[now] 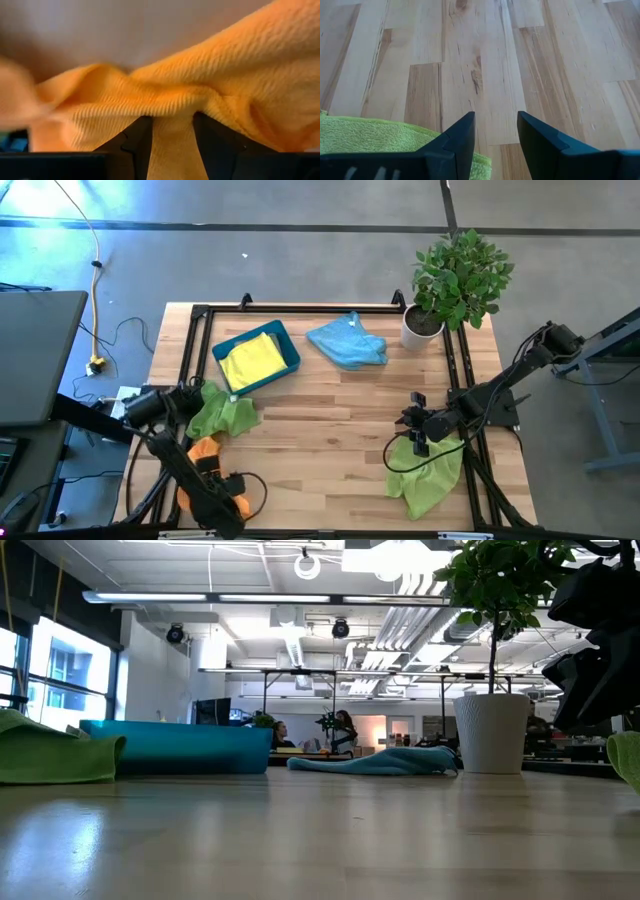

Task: Fold microfiber towels
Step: Fold the orange microfiber cloth

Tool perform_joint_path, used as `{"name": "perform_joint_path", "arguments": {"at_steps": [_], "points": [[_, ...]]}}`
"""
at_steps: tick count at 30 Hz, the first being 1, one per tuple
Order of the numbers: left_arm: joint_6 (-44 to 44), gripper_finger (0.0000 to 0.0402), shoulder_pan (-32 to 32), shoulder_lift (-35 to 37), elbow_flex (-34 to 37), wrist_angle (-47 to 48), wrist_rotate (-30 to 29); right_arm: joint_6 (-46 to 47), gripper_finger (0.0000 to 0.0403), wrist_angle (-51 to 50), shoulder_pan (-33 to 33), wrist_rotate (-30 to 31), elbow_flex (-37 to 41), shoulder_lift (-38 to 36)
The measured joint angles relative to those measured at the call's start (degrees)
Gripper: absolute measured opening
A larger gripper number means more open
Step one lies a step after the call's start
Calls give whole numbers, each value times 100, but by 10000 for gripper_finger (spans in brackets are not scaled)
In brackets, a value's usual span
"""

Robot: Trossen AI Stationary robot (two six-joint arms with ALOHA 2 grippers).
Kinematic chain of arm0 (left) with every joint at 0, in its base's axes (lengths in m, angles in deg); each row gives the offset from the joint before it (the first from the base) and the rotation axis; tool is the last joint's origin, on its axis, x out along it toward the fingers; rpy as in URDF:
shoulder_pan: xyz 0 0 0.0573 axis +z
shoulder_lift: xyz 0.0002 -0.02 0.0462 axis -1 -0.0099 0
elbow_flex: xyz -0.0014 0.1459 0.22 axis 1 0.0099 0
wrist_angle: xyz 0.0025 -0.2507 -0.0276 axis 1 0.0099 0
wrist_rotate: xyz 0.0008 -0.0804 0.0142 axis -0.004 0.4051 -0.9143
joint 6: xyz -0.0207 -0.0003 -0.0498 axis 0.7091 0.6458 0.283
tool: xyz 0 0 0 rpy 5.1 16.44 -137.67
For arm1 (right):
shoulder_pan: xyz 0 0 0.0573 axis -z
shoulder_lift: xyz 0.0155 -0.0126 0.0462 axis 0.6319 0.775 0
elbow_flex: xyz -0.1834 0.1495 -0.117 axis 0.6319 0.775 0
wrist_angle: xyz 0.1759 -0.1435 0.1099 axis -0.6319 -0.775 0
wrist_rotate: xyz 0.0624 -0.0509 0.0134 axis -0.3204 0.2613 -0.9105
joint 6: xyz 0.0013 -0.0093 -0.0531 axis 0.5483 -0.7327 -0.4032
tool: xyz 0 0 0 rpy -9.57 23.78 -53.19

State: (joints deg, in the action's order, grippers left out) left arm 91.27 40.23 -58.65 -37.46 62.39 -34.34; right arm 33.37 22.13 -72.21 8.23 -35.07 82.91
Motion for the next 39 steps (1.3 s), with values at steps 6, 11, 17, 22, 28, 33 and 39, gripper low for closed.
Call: {"name": "perform_joint_path", "arguments": {"at_steps": [6, 11, 17, 22, 28, 33, 39], "points": [[-965, 133, 322, -50, -28, -994, 4, 0, 139, 2, -1, 0, 1, 0], [-1730, 133, 815, -54, -46, -1245, -450, 0, 139, 2, -2, 0, 1, 0], [-2534, 133, 1500, -43, -50, -2270, -742, 0, 139, 2, 0, -1, 1, 0], [-3022, 133, 2056, -76, -38, -3319, -1111, 0, 139, 2, 0, 0, 0, 0], [-3919, 133, 2648, -146, 0, -4954, -1601, 0, 139, 2, 0, 0, 1, 0], [-4720, 133, 2982, -138, -424, -5368, -1801, 0, 139, 2, 0, -1, 1, 0], [-6067, 122, 2844, -113, -1359, -4155, -1310, 0, 139, 2, 0, -1, 1, 0]]}}
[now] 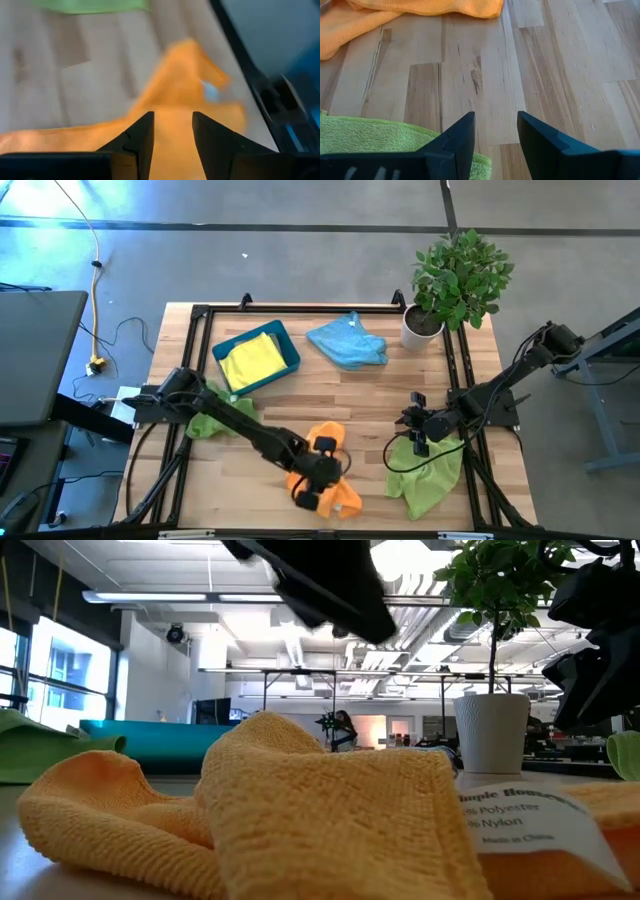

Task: Fold microfiber towels
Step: Fold the orange microfiber cloth

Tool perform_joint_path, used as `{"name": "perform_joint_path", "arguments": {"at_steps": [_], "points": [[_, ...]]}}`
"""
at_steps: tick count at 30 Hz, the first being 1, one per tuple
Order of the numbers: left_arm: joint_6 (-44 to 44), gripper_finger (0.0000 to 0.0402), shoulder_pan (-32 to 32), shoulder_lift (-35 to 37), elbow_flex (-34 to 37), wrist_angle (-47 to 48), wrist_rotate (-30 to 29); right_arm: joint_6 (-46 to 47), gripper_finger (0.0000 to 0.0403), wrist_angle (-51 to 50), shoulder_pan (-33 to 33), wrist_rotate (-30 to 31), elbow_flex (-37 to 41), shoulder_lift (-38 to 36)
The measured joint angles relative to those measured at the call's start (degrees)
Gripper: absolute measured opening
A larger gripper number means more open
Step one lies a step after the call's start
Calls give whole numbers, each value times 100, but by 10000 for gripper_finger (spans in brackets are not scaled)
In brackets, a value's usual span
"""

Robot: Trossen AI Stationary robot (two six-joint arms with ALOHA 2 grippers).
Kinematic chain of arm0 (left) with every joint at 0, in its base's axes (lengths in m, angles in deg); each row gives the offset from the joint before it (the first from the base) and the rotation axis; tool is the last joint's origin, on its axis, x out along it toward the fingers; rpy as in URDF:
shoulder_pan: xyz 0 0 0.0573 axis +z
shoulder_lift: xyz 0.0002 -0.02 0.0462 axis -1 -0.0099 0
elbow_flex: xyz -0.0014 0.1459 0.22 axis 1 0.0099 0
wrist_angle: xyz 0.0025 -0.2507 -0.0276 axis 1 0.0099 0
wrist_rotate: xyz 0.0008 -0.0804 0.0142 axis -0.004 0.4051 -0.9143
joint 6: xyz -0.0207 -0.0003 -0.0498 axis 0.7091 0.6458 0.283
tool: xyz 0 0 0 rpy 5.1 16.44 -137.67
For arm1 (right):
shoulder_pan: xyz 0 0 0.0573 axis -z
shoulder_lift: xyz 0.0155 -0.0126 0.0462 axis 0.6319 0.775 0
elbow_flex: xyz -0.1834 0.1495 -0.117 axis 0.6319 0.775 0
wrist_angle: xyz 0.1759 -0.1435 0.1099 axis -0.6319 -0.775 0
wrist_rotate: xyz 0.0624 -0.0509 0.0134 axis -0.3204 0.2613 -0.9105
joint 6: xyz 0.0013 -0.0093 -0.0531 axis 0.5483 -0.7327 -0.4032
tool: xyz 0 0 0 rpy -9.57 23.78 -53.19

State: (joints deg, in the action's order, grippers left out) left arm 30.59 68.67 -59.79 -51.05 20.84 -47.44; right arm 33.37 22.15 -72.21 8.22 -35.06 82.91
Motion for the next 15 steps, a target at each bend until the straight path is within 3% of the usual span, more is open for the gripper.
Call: {"name": "perform_joint_path", "arguments": {"at_steps": [3, 8, 11, 15], "points": [[-898, 116, -188, 17, -186, 606, 133, 0, 139, 0, 0, 1, -2, 0], [-1843, 111, -417, 15, -180, 764, 86, 0, 139, 0, 0, -1, 0, 0], [-1838, 111, -425, 13, -182, 730, 35, 0, 139, 0, 0, 1, -2, 0], [-1136, 111, -380, 14, -184, 1152, -72, 0, 139, 0, -2, 1, -1, 0]]}}
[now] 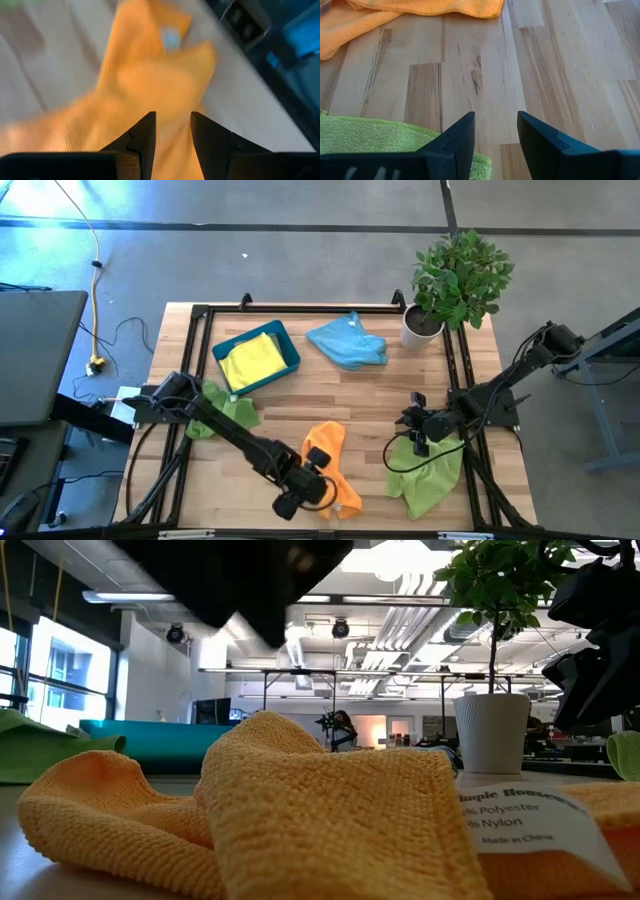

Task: Fold microfiber towels
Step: Fold the orange microfiber cloth

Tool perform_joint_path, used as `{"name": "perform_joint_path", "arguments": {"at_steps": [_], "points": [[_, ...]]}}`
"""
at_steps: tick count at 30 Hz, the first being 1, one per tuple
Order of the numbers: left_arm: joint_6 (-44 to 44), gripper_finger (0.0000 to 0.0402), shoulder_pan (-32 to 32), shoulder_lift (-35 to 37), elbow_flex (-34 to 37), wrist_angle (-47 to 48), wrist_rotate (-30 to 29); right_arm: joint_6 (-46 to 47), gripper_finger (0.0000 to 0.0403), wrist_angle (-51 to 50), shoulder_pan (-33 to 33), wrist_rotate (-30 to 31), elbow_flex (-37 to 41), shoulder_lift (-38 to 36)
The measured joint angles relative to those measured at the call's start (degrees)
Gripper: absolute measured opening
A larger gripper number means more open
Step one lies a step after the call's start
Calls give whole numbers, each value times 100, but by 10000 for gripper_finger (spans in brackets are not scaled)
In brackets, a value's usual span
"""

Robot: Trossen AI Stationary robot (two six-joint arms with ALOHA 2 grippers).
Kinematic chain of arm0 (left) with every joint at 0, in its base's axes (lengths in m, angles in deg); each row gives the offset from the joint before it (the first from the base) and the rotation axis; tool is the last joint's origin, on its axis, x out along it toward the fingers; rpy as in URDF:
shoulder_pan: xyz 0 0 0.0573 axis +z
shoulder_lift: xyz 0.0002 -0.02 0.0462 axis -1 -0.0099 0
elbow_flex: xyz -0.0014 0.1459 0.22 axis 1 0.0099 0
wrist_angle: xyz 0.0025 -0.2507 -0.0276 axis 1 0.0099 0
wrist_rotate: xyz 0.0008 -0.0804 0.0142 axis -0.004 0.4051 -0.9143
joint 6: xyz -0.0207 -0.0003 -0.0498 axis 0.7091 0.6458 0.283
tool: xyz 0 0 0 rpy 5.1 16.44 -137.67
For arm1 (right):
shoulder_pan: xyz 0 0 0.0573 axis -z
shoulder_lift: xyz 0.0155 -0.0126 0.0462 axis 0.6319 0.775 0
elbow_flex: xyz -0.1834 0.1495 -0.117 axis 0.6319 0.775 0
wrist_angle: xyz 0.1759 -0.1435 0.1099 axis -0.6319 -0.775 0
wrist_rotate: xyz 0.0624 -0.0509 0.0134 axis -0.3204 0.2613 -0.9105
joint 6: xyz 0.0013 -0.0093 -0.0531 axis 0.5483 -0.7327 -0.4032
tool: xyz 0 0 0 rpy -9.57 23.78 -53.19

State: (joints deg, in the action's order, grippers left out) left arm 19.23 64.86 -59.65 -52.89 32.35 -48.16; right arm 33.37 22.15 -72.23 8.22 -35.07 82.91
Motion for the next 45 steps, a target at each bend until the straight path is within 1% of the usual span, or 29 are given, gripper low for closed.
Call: {"name": "perform_joint_path", "arguments": {"at_steps": [2, 4, 7, 9, 12, 14, 17, 21, 24, 27, 30, 34, 36, 38, 40, 42, 43, 45], "points": [[284, 111, 36, 2, 31, 399, -11, 0, 139, 0, 2, 0, 1, 0], [391, 111, 65, 6, 152, 664, -11, 0, 139, 0, 2, 1, 1, 0], [170, 111, 71, 6, 337, 761, -22, -2, 139, 1, 1, 27, 0, 0], [-4, 111, 69, 6, 473, 474, -18, 86, 139, 97, 0, 318, 1, 1], [-67, 111, 125, 2, 704, 47, -6, 905, 139, 692, 2, 808, -1, 2], [-61, 111, 197, 2, 713, -105, -13, 1336, 139, 1098, 7, 1002, -1, 2], [-194, 111, 358, -55, 713, -400, -18, 1550, 139, 1660, 7, 1092, -1, 2], [-319, 111, 656, -96, 708, -734, -27, 1550, 139, 2430, 7, 1058, -6, 2], [-385, 111, 902, -143, 715, -900, -27, 1605, 139, 2878, 7, 1289, -6, 2], [-666, 111, 1147, -134, 708, -1223, -37, 1835, 139, 3224, 8, 1332, -6, 2], [-801, 111, 1396, -132, 708, -1446, -37, 1937, 139, 3478, 70, 1320, -6, 2], [-875, 111, 1726, -112, 708, -1685, -33, 2486, 139, 3551, 222, 1305, -6, 2], [-876, 110, 1858, -112, 643, -1505, -21, 2895, 139, 3514, 296, 1172, -6, 5], [-888, 110, 1958, -45, 526, -1217, 46, 3338, 139, 3577, 321, 868, -6, 66], [-902, 110, 1992, 20, 368, -1029, 257, 3624, 139, 3724, 299, 585, -6, 224], [-868, 110, 1978, 139, 332, -831, 608, 3741, 139, 4061, 253, 399, -6, 486], [-837, 110, 1958, 159, 325, -849, 763, 3744, 139, 4272, 237, 356, -6, 652], [-810, 110, 1914, 148, 317, -782, 852, 3636, 139, 4584, 197, 266, -6, 980]]}}
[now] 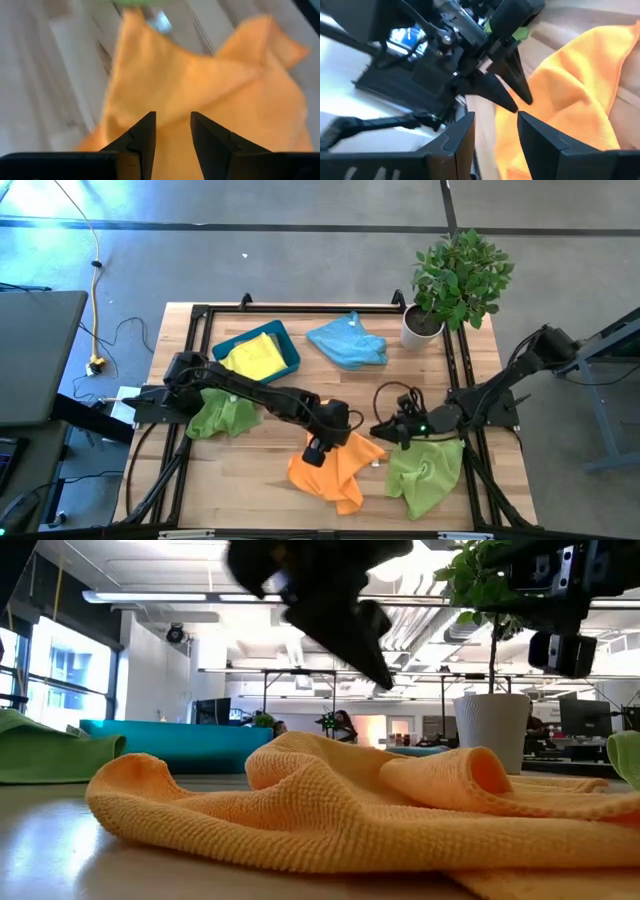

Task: Fold microfiber towels
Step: Fold the orange microfiber cloth

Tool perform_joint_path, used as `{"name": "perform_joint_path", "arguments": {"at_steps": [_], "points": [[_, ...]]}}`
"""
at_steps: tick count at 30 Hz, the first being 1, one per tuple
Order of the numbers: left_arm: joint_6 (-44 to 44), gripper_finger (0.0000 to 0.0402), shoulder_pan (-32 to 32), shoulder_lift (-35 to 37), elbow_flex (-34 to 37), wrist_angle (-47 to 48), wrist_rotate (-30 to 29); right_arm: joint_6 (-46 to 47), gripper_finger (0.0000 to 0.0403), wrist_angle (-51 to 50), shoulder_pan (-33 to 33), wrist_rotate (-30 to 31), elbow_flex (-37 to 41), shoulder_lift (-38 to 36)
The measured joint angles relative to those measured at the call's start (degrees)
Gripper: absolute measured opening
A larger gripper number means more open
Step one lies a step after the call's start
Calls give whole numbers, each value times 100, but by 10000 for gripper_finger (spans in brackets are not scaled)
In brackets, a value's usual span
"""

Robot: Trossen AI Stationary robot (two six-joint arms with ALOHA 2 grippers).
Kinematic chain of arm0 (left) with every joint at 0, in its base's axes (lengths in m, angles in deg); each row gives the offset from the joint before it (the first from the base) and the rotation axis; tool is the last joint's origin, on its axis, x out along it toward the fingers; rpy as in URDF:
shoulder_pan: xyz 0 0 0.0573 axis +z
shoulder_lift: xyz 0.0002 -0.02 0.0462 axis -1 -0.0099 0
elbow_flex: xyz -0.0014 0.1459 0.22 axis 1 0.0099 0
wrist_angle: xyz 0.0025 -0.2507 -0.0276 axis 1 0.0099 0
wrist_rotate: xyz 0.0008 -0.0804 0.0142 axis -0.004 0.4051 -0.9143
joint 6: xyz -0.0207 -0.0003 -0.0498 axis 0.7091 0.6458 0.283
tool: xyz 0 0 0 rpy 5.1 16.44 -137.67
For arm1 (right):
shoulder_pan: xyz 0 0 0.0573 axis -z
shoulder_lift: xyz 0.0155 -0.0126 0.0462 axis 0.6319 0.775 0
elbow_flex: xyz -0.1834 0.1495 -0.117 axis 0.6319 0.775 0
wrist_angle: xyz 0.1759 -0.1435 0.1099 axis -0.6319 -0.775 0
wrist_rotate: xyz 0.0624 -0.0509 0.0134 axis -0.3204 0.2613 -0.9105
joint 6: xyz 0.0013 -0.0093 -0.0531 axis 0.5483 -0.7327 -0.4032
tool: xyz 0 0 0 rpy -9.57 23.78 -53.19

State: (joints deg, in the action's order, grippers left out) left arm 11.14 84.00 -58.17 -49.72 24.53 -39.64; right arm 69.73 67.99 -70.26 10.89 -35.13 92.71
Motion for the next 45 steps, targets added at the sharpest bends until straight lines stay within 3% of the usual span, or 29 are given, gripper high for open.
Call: {"name": "perform_joint_path", "arguments": {"at_steps": [7, 13, 27, 37, 45], "points": [[45, 110, -35, -231, 15, 471, -99, 9, 139, 120, -18, -521, -283, 1063], [86, 110, -37, -262, 26, 894, -133, 605, 139, -718, -11, -944, -639, 1735], [88, 110, -273, -262, 24, 1726, -112, 518, 139, -4459, 82, -1066, -1916, 1902], [108, 110, -372, -262, 4, 1655, -183, 569, 139, -4330, 193, -1524, -1857, 2176], [258, 110, -348, -260, 2, 1513, -243, 516, 118, -3341, 171, -2114, -1859, 2683]]}}
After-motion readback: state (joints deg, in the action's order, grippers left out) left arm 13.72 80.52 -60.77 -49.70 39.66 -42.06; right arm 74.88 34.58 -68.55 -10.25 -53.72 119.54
